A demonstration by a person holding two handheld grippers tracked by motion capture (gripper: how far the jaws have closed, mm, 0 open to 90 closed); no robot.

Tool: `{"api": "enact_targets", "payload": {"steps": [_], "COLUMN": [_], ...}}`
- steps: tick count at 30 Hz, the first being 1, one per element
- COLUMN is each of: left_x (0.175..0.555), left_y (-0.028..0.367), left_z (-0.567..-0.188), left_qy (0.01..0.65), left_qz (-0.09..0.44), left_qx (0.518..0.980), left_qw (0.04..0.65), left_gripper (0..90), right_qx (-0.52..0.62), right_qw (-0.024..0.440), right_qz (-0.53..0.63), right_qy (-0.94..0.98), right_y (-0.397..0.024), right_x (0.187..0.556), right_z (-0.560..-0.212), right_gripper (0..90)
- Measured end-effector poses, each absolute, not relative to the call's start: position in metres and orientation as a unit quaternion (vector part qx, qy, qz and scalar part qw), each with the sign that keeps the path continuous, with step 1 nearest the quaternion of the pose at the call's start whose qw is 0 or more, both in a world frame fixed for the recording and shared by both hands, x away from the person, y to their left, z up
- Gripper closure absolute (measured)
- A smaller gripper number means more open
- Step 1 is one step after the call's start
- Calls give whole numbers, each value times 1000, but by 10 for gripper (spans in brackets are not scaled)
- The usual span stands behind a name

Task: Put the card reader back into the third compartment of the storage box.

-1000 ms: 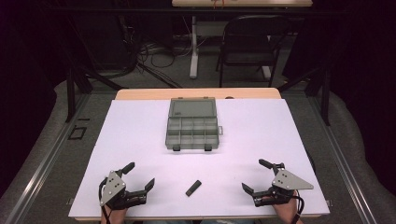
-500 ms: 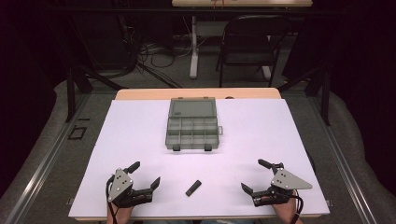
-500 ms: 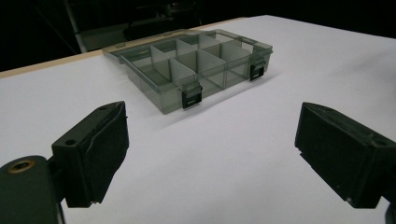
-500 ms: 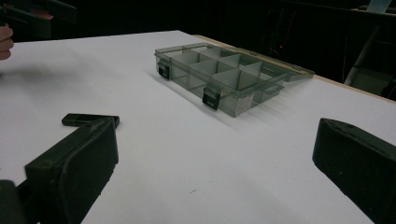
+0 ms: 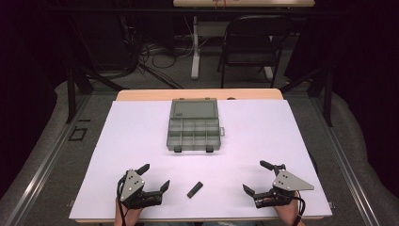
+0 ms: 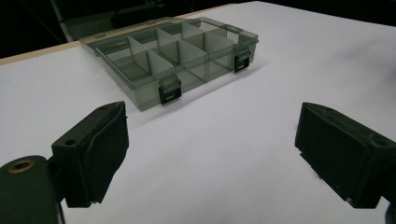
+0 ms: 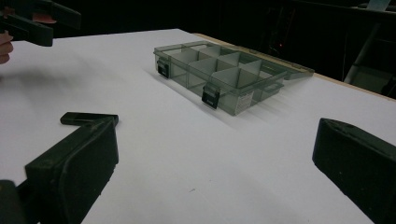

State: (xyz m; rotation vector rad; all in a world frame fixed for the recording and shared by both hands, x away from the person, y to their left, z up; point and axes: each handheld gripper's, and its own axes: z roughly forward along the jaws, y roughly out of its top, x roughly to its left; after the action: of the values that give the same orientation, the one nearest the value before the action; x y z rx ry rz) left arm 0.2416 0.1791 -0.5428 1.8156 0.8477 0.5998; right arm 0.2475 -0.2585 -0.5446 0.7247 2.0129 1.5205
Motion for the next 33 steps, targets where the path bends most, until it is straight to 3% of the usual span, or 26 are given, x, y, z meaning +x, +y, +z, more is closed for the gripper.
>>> {"api": "enact_targets", "payload": {"steps": [33], "left_x": [248], "left_y": [139], "left_z": [-549], "left_qy": [334], "left_qz": [203], "left_qx": [791], "left_qw": [471], "left_gripper": [99], "right_qx": [271], "right_qw": [253], "right_qz": [557], "right_qy": [743], "right_y": [-259], "right_x": [249], "right_z": [-546], "right_gripper": [0]}}
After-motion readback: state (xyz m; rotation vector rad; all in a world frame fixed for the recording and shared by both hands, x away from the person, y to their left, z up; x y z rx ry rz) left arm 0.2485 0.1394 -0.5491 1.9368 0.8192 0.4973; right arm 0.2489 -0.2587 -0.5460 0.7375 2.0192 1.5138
